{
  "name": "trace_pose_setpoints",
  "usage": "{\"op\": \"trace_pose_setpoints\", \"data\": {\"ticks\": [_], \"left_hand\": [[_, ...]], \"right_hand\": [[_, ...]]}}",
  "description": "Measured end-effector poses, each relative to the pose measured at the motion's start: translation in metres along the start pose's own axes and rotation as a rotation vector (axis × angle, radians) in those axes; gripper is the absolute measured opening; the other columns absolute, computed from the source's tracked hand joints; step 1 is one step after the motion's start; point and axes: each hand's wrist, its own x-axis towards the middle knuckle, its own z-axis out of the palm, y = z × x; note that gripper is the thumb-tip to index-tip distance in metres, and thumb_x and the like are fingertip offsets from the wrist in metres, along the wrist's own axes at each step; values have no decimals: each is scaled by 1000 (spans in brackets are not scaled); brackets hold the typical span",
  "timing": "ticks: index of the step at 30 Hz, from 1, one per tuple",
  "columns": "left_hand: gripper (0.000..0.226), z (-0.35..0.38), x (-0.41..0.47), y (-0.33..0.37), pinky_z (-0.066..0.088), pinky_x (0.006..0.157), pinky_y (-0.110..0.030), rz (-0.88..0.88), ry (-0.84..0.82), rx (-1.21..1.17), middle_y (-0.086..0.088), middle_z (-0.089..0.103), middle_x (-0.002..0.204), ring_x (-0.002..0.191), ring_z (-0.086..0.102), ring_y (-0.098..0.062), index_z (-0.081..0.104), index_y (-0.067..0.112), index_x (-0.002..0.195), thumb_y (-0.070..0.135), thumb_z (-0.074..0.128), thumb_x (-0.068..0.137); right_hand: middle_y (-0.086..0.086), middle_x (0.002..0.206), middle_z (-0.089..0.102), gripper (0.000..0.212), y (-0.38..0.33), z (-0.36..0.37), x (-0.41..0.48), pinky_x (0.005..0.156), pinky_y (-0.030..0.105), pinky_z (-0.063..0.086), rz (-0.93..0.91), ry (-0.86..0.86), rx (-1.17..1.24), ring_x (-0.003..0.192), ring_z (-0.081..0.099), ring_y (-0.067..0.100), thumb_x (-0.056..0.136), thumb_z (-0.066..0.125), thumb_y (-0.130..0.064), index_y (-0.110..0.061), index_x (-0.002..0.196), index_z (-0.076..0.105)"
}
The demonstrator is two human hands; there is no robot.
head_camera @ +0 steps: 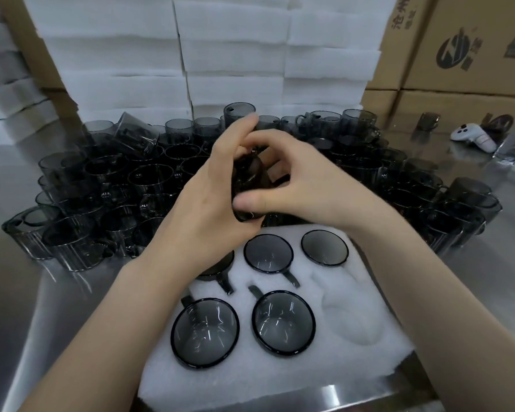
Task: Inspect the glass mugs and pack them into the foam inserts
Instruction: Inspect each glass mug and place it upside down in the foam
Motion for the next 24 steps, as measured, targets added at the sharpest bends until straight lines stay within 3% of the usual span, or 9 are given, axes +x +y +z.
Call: {"op": "trace_pose_setpoints", "data": {"ticks": [3,6,8,11,13,18,24], "left_hand": [[122,-3,-3,1,39,103,-12,60,-46,-55,20,41,141,134,41,3,7,48,148,15,89,63],[118,-6,-3,6,41,108,-27,49,-55,-276,0,43,149,134,47,-11,15,41,149,33,91,59],[100,-8,-4,9,44,106,-36,11,6,-394,-5,55,137,127,55,-20,26,32,147,44,84,67],[43,-8,-3,11,49,99,-45,-12,103,-375,-5,66,116,112,63,-22,51,19,128,37,59,89],[28,-7,-2,13,53,92,-41,-64,131,-328,-1,69,106,103,66,-19,63,18,112,34,48,94],[29,-4,-1,14,50,80,-18,-120,94,-238,9,70,90,89,67,-11,71,18,96,34,47,93],[24,-4,-2,14,53,78,-33,-196,77,-256,0,71,86,82,67,-18,72,19,91,33,52,92]], "right_hand": [[-18,122,55,84,-6,3,-8,92,14,42,-64,29,-27,98,52,-8,68,87,-28,-32,138,42],[-6,111,63,91,-4,-1,-20,93,31,49,-1,53,8,95,61,5,68,86,-24,-38,142,36],[-5,102,66,86,0,-8,-34,94,36,51,76,89,12,94,65,9,71,81,-28,-41,143,35],[-16,106,64,68,4,-23,-70,88,30,53,126,46,1,93,64,4,69,74,-40,-43,133,52],[-19,105,59,65,2,-26,-99,79,19,48,109,-15,-54,93,61,4,65,67,-50,-47,129,55],[-27,110,48,56,0,-11,-140,85,11,35,88,-48,-299,111,47,0,68,53,-60,-47,122,51],[-26,117,43,49,6,-9,-138,89,10,33,25,-86,-319,116,46,3,73,55,-53,-46,121,47]]}}
